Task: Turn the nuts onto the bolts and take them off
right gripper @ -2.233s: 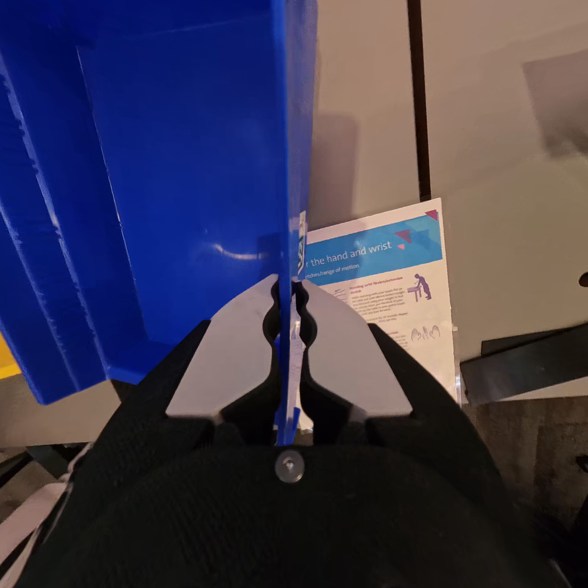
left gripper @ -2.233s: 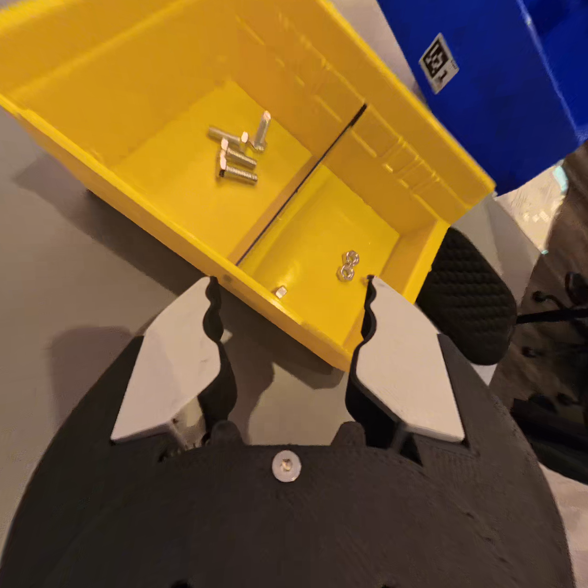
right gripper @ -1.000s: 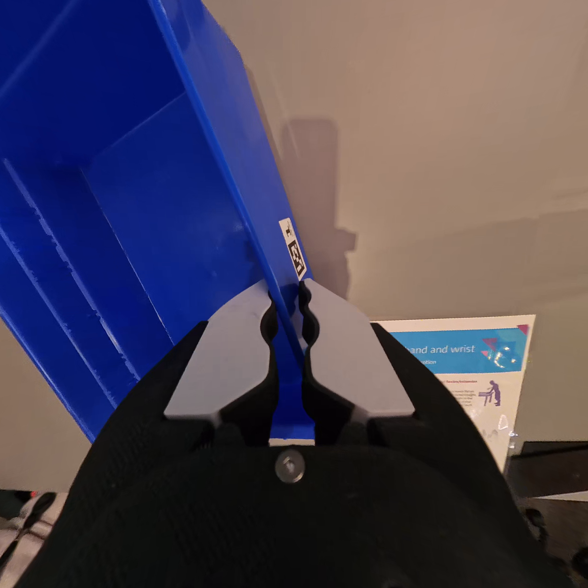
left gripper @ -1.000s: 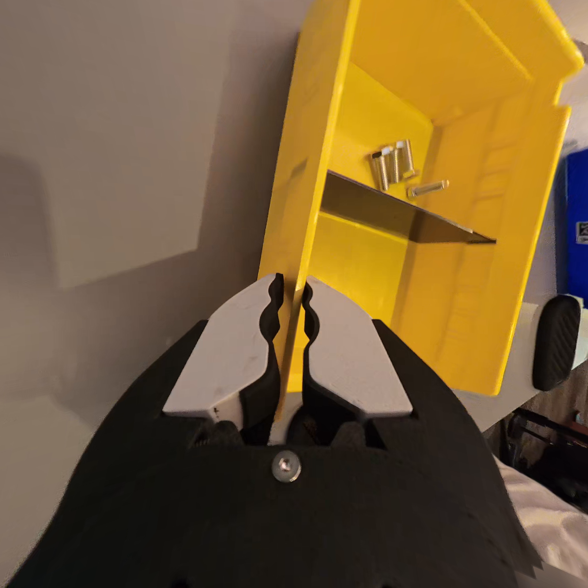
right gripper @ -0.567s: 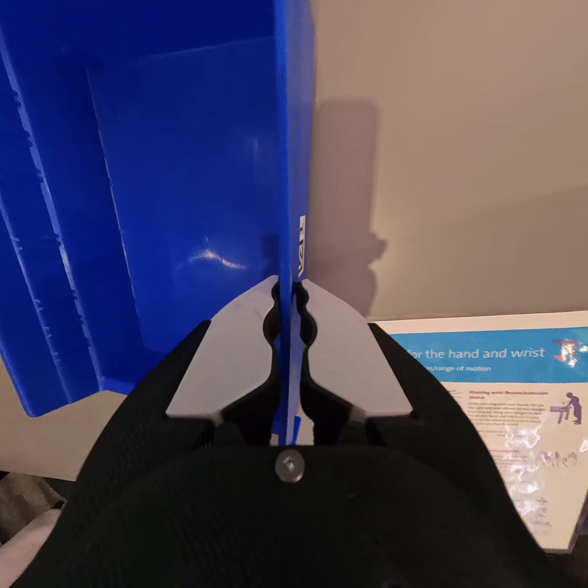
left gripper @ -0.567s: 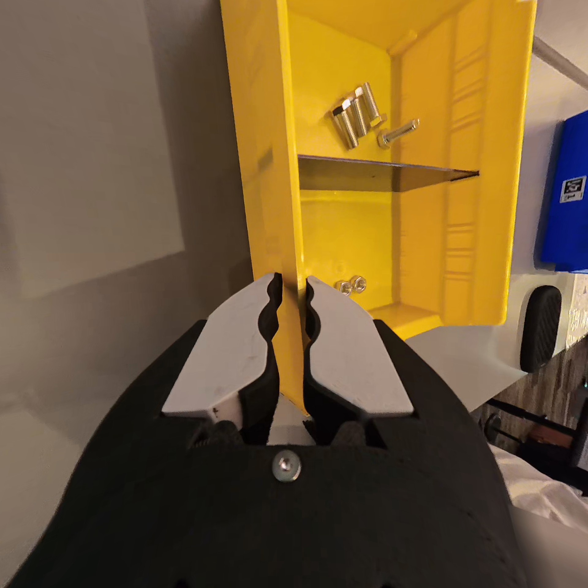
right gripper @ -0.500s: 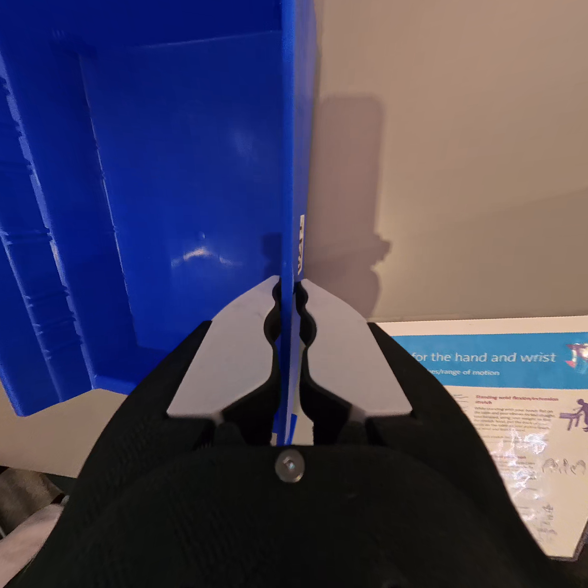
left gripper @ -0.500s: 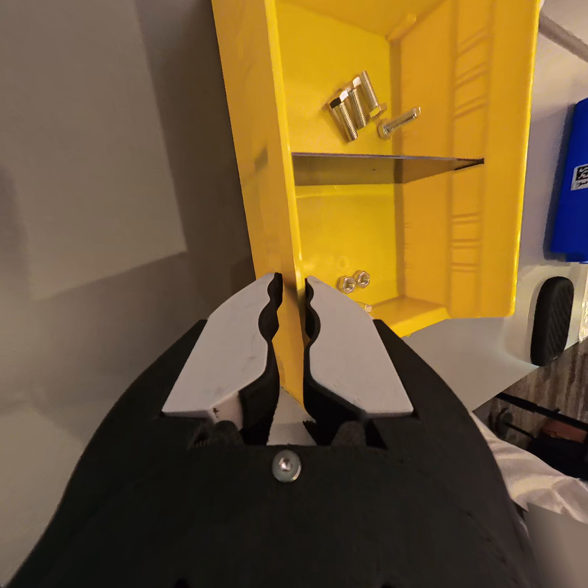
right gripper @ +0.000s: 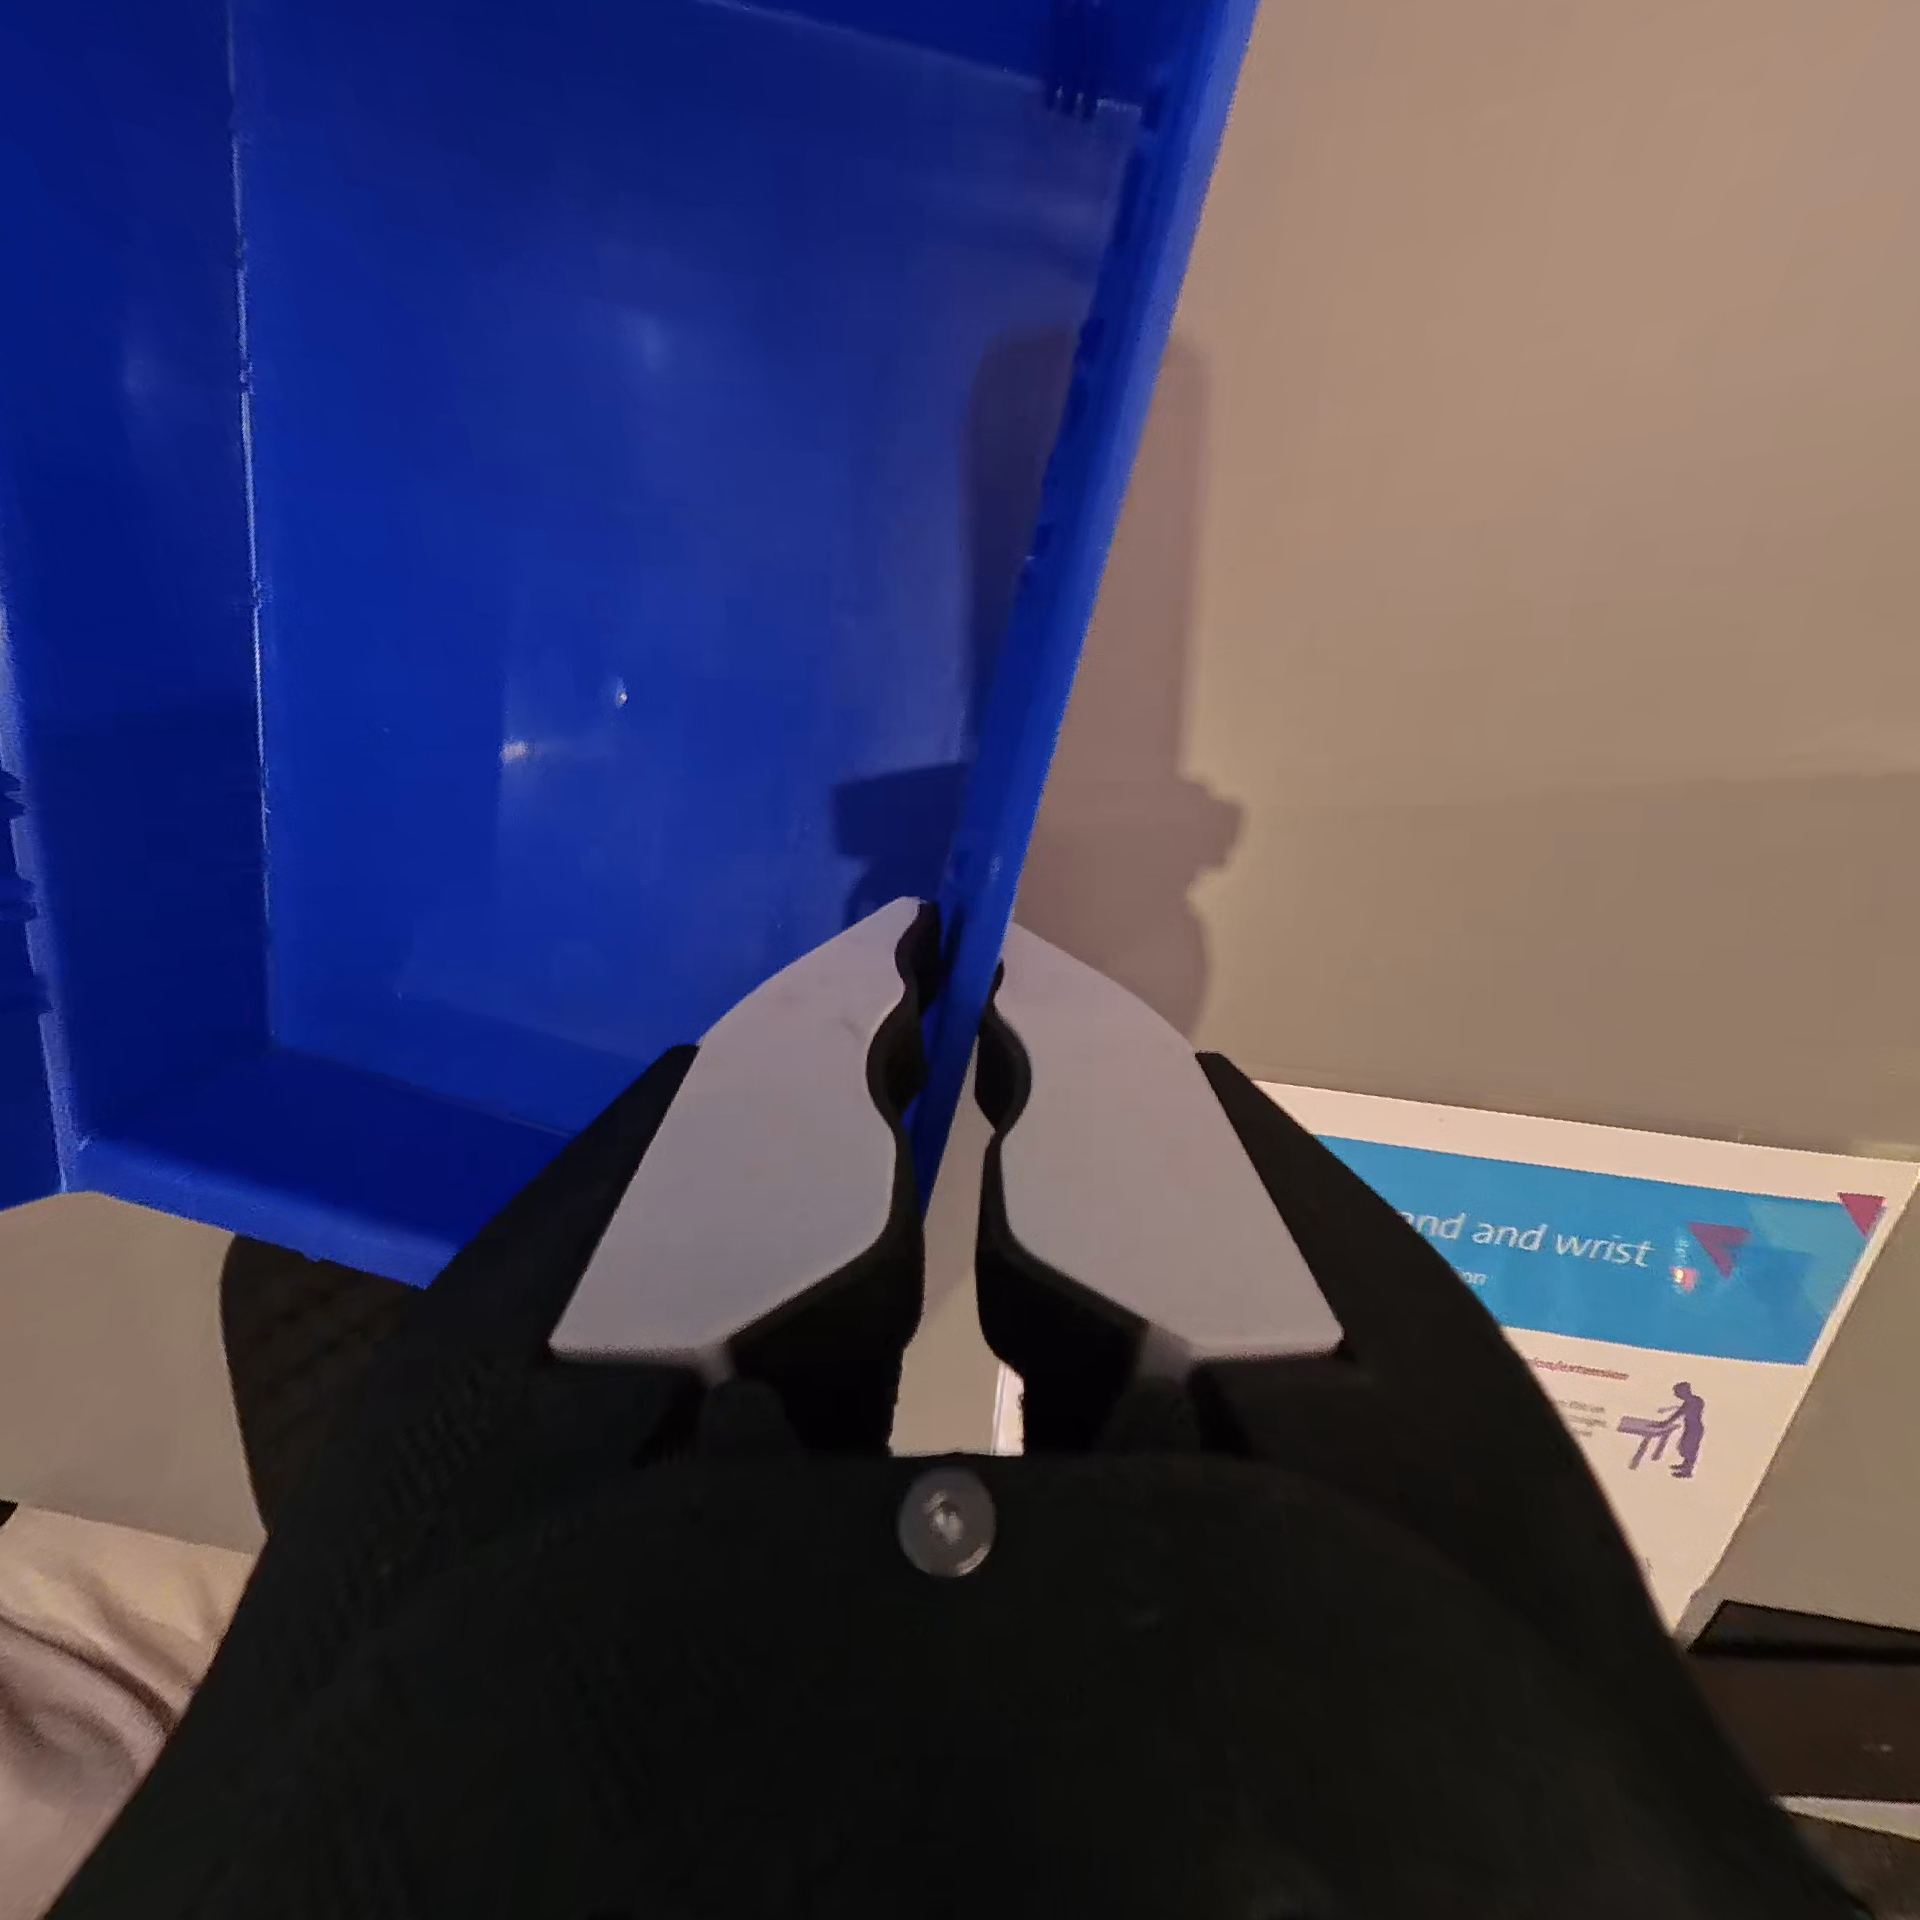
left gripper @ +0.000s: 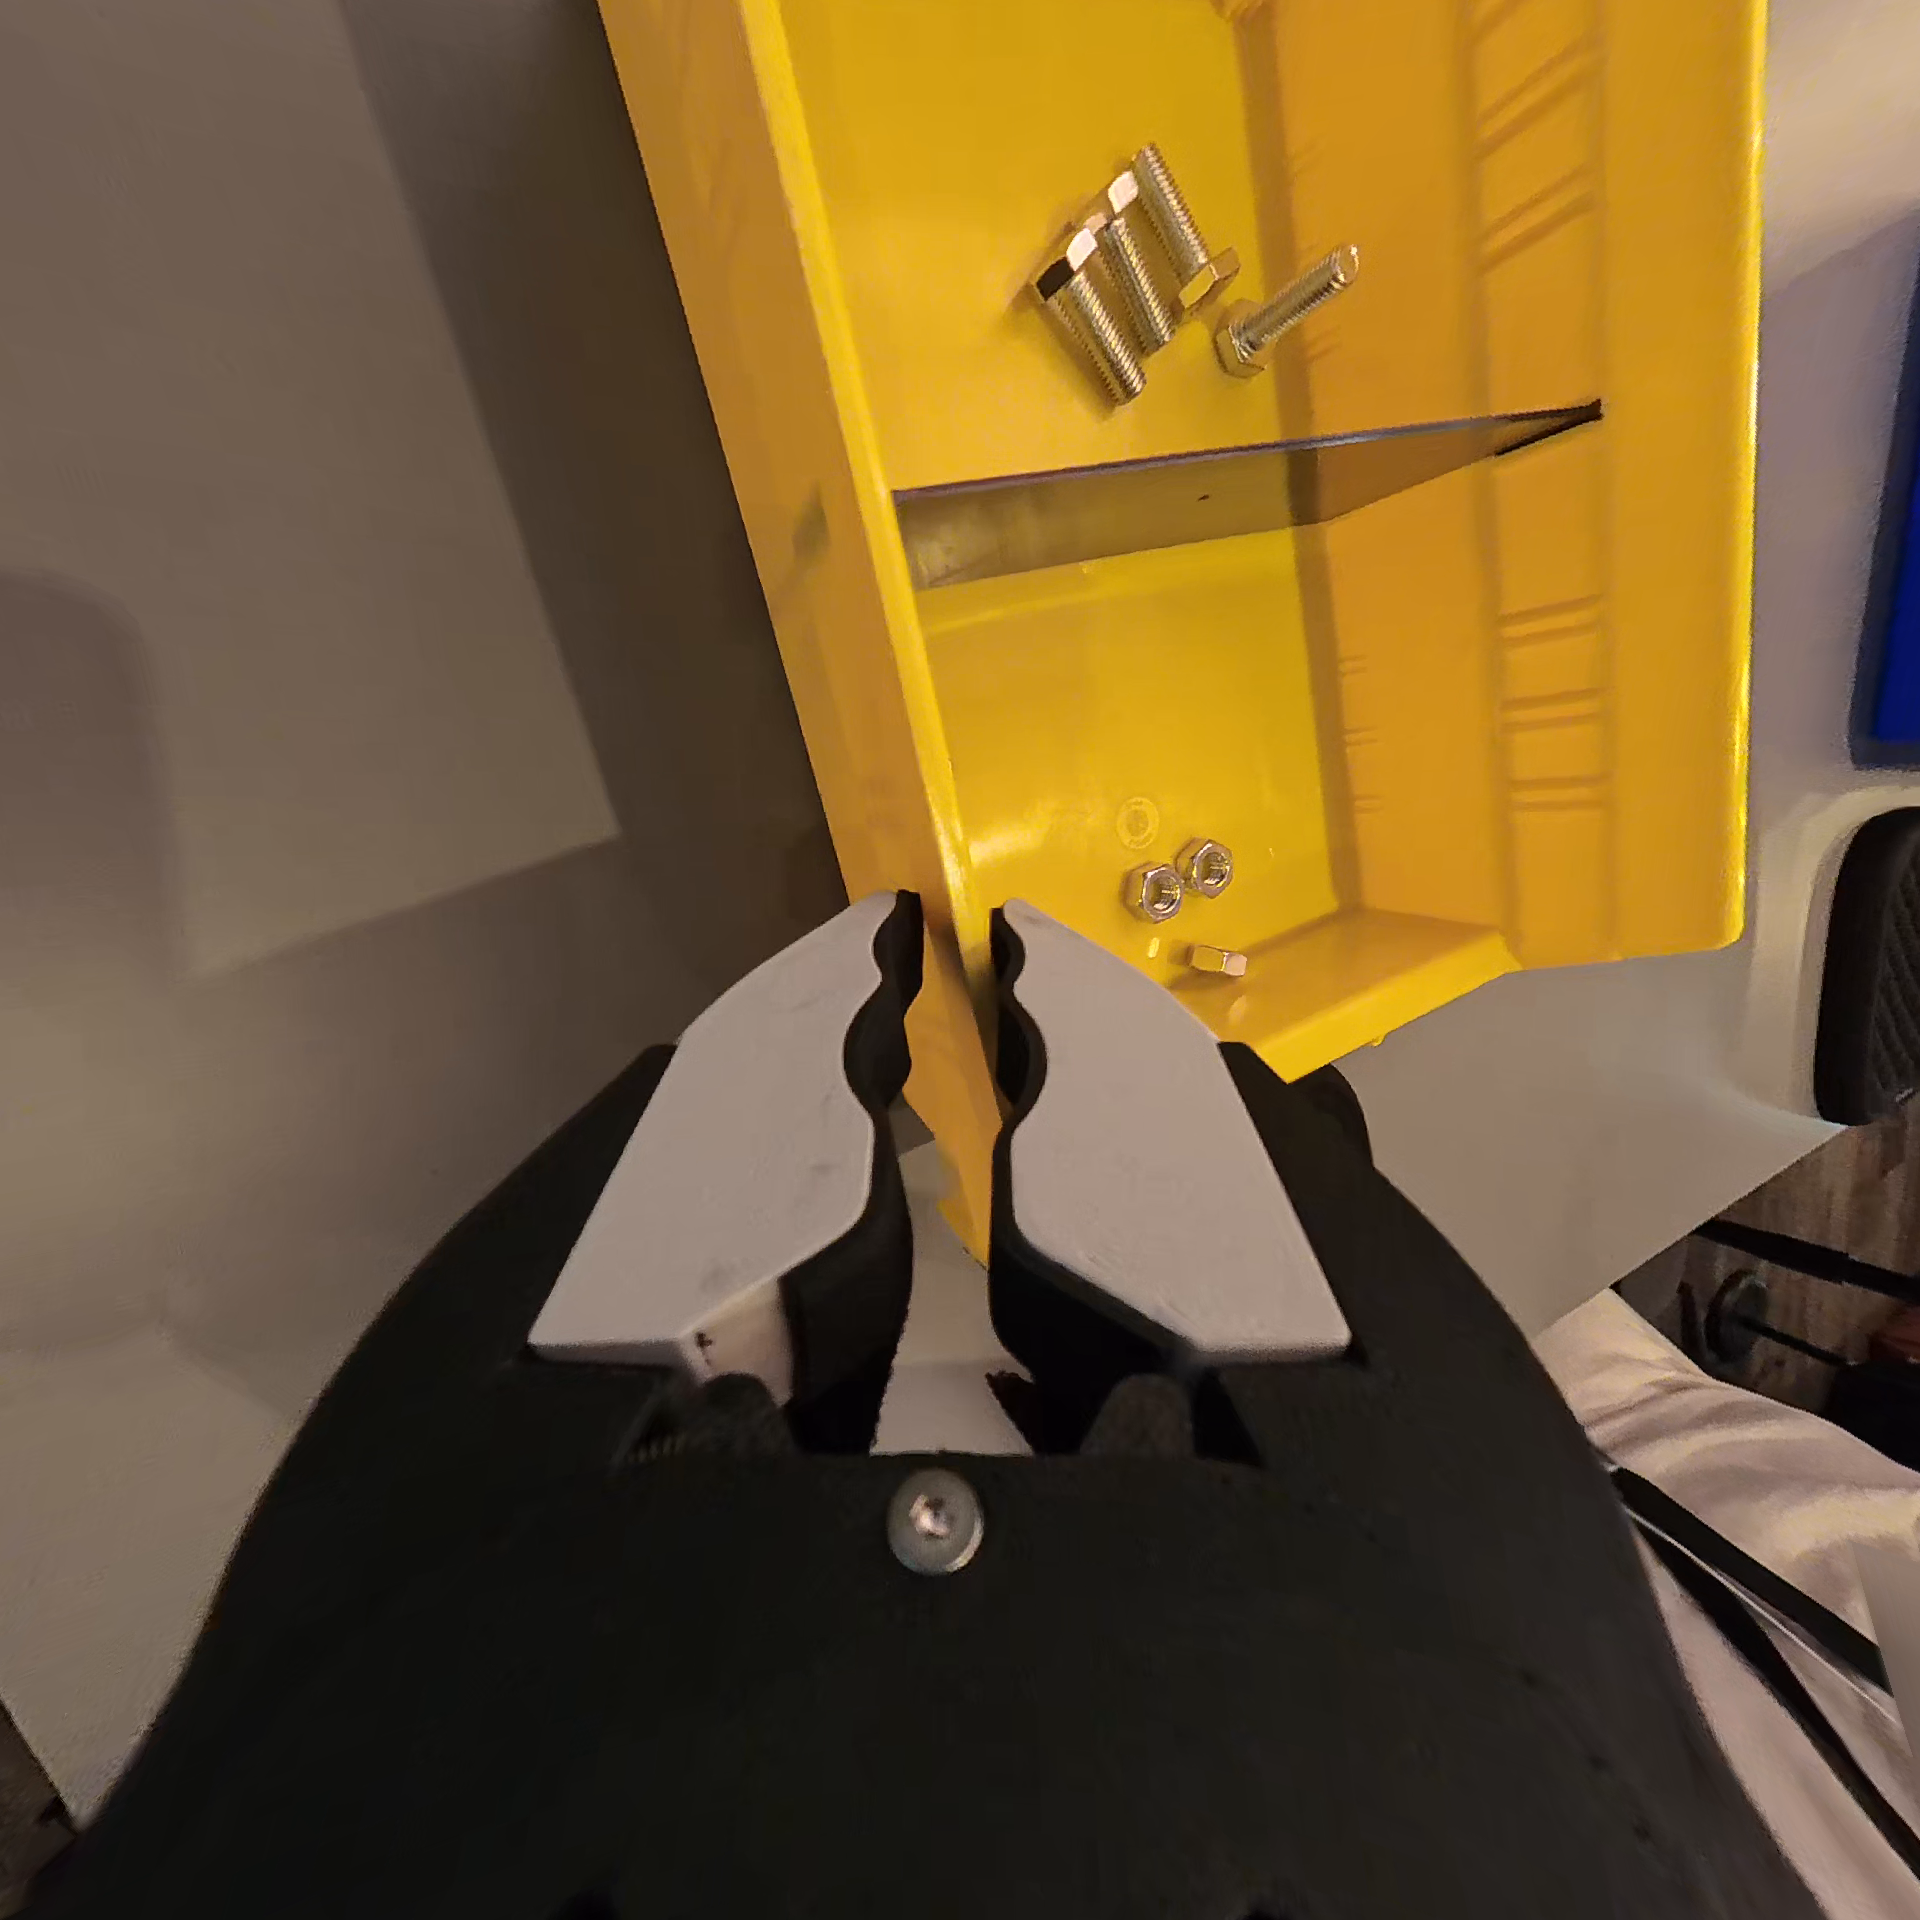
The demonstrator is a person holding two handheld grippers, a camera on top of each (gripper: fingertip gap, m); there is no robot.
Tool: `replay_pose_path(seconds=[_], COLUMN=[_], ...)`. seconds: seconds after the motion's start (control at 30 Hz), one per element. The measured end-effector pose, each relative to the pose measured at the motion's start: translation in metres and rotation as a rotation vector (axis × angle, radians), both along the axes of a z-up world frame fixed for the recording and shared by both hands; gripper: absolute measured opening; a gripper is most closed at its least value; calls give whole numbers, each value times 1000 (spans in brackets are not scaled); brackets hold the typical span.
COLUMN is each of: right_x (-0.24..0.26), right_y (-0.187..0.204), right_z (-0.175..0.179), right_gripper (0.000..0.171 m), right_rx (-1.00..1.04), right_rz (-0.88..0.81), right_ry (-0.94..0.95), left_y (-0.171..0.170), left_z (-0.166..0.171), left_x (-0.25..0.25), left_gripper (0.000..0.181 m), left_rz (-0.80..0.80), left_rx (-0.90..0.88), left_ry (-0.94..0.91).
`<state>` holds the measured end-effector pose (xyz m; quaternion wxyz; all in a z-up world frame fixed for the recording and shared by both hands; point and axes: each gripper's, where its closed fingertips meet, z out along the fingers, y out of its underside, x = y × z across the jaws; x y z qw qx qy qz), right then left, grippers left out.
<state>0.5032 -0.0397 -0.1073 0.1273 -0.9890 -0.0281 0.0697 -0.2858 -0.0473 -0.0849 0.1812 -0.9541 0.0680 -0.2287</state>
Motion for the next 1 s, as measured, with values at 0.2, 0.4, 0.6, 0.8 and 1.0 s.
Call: replay_pose_path(seconds=[0.2, 0.4, 0.6, 0.8, 1.0], right_x=[14, 8, 7, 3, -41], right_y=[-9, 0, 10, 27, 40], right_z=[-1, 0, 0, 47, 171], right_gripper=[5, 6, 13, 35, 43], right_rx=[4, 52, 132, 410, 987], right_rz=[17, 36, 31, 14, 9], right_ry=[10, -11, -60, -123, -68], left_y=[-2, -7, -14, -7, -29], left_z=[0, 0, 3, 38, 87], left_x=[-10, -10, -7, -18, 9], left_gripper=[11, 10, 13, 5, 11], left_rz=[54, 68, 95, 188, 70], left_rx=[-10, -29, -56, 74, 229], left_ry=[-10, 0, -91, -124, -25])
